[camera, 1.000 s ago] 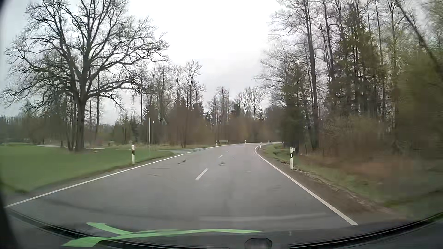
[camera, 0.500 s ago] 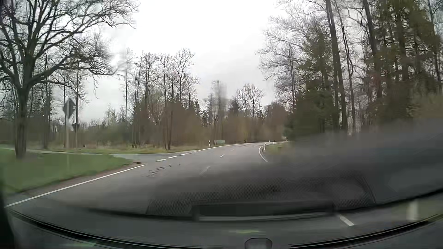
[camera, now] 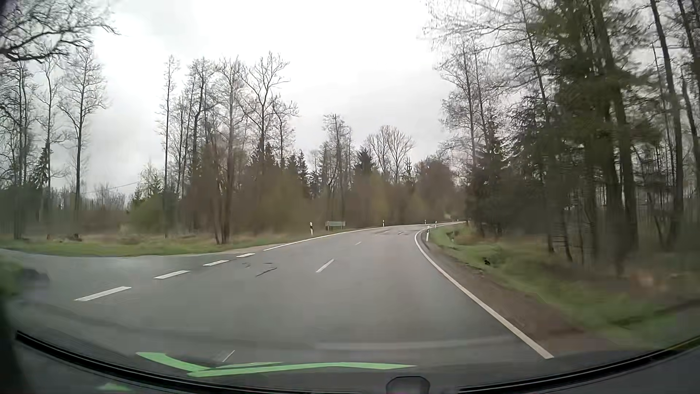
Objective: Follow the waypoints while adhering to traffic rules and regulations
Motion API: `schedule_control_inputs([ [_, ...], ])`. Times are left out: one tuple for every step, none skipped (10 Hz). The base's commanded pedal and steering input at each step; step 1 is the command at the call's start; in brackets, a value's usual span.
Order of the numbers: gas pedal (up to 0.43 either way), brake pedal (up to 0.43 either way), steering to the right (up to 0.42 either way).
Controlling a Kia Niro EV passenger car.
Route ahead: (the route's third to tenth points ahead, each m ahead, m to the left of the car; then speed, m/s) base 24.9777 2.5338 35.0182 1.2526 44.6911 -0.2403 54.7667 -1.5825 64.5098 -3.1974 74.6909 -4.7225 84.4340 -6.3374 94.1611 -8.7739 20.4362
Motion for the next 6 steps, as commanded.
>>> schedule_control_inputs([
  [0.079,0.000,0.008],
  [0.098,0.000,0.008],
  [0.098,0.000,0.010],
  [0.098,0.000,0.014],
  [0.087,0.000,0.016],
  [0.087,0.000,0.016],
])
